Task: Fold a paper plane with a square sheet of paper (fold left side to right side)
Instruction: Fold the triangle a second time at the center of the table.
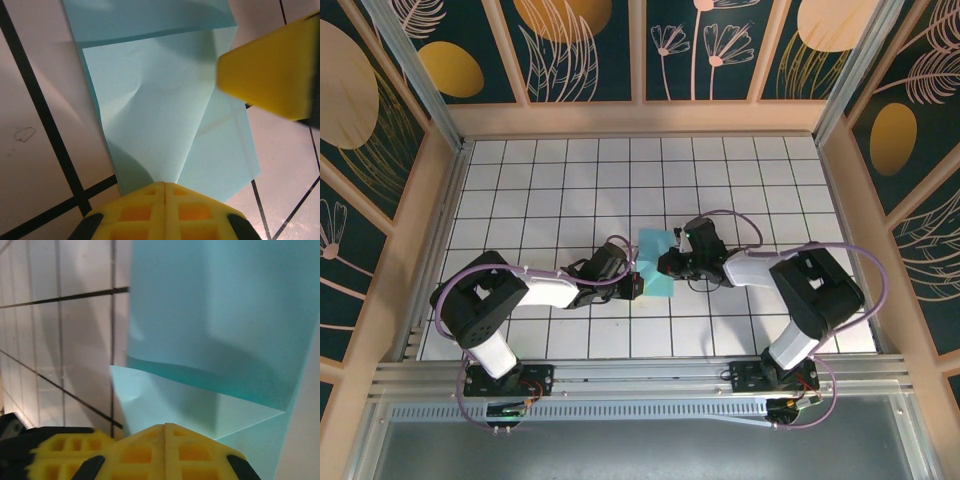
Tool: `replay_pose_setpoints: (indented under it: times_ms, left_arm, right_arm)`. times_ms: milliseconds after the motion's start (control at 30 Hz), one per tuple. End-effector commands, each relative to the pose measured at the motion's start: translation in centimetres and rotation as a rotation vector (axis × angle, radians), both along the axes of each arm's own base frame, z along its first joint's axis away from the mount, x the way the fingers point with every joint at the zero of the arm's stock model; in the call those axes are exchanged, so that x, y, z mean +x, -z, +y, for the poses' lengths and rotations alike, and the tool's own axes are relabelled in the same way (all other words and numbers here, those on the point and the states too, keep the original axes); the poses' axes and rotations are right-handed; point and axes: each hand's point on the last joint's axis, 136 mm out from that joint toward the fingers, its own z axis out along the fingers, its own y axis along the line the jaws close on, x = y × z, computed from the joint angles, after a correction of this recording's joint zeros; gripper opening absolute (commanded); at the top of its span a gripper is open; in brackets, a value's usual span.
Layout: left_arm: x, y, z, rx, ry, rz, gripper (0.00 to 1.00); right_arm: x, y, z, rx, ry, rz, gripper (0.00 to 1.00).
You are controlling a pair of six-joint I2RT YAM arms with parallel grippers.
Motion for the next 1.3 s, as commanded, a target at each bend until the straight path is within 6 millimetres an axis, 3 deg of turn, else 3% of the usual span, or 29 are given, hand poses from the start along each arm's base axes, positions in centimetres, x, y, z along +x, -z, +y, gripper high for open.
replay_pose_setpoints:
  times_ms: [0,333,533,633,833,1267]
  left_arm:
    - [-1.8,3.1,3.3,0.141,-0.034,0.092,0.0]
    - [-0.1,-0.7,2.4,0.118,-0.051,0.022,0.01]
    - [0.5,-4.8,0.7,0.01,-0.026,-0.033,0.02]
    - [0.2,-5.8,-0.3,-0.046,0.013,-0.037,0.0]
    - [-0.5,-5.4,-2.1,-0.11,0.09,0.004,0.0]
    - [1.0,-2.9,-1.5,-0.059,-0.011,0.014,0.0]
  right_arm:
    - [0.7,0.1,0.5,0.009,0.018,0.003,0.0]
    - [-0.2,3.5,-1.9,-0.149,0.05,0.077,0.0]
    - [-0.4,4.1,-2.2,-0.176,0.046,0.091,0.0]
    - [-0.5,4.1,-2.1,-0.17,0.042,0.091,0.0]
    - [-0.5,4.3,-2.1,-0.179,0.036,0.095,0.0]
    - [-0.5,4.3,-1.8,-0.173,0.019,0.099,0.0]
